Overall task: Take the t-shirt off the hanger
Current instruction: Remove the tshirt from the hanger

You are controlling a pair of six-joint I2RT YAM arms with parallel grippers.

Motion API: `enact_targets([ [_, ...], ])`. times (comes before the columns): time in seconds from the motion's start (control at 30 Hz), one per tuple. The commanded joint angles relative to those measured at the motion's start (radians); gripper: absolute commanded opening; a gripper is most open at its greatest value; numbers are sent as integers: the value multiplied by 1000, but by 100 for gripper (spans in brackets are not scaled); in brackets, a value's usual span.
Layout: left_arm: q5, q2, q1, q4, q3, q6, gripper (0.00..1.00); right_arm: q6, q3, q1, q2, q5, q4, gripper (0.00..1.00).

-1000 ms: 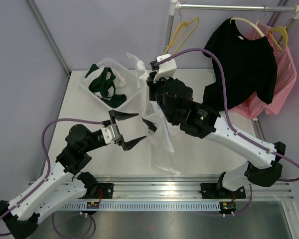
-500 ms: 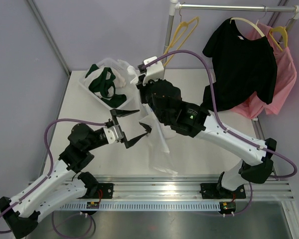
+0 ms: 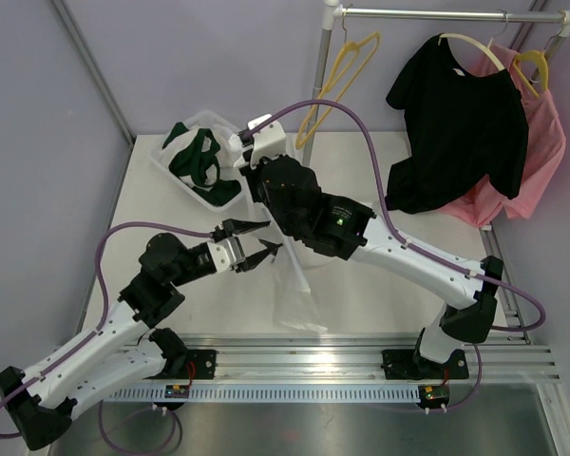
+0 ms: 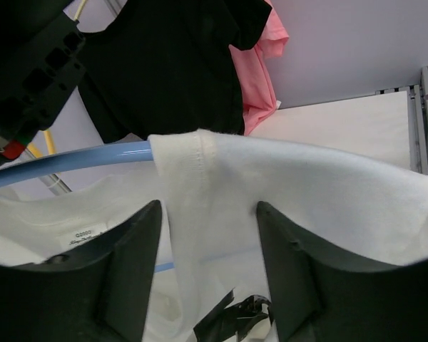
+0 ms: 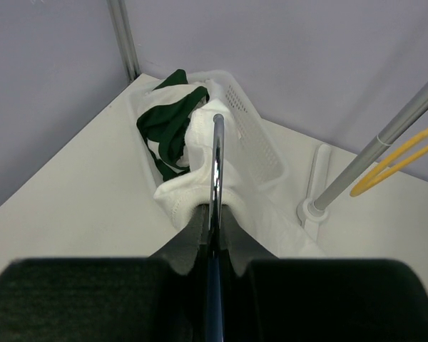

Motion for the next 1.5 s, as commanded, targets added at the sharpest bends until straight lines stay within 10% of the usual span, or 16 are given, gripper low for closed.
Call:
enact_targets([
  [0.0,-21,4,-13,19,37,10,44,-14,70,15,-11,10,78,0],
  [0.23,-2,-24,-31,-9,47,-18,0,-48,66,15,-7,34,87,0],
  [1.47,266,11,-158,-265,146,33,2,-320,55,7,84,314,441,0],
])
